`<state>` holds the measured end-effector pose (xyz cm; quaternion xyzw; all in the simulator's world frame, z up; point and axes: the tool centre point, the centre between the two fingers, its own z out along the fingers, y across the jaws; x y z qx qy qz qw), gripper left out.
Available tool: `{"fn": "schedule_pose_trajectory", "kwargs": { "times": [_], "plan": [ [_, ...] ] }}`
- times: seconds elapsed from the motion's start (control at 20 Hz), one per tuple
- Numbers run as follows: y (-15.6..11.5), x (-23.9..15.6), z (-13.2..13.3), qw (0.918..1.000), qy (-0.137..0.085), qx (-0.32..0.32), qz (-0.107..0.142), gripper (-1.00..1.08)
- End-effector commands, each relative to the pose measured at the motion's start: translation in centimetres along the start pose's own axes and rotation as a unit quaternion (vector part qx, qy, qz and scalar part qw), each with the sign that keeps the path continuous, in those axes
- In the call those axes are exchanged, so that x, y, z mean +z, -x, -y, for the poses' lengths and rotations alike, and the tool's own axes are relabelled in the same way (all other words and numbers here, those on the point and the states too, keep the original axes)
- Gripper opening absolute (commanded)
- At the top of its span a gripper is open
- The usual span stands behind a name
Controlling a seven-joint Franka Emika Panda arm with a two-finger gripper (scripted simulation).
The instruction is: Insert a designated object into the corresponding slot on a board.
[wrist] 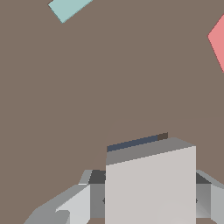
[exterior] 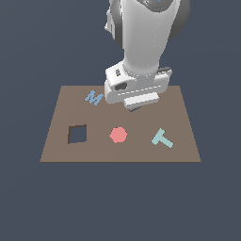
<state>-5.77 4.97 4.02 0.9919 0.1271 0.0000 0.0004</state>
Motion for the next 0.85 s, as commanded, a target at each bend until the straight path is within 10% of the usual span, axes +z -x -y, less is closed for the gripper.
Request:
{"fn": "schedule_pose_trajectory", "kwargs": {
  "times": [0.0,0.3,0.35,0.8],
  "plan": [
    [0.0,0.04,0.0,1.0,0.0,0.0,0.0,-1.0],
    [-0.04,0.98,0.0,1.0,0.0,-0.002,0.0,-1.0],
    [-0.04,0.98,0.0,1.0,0.0,-0.002,0.0,1.0],
    [-0.04,0.98,0.0,1.0,0.0,-0.002,0.0,1.0]
  ]
}}
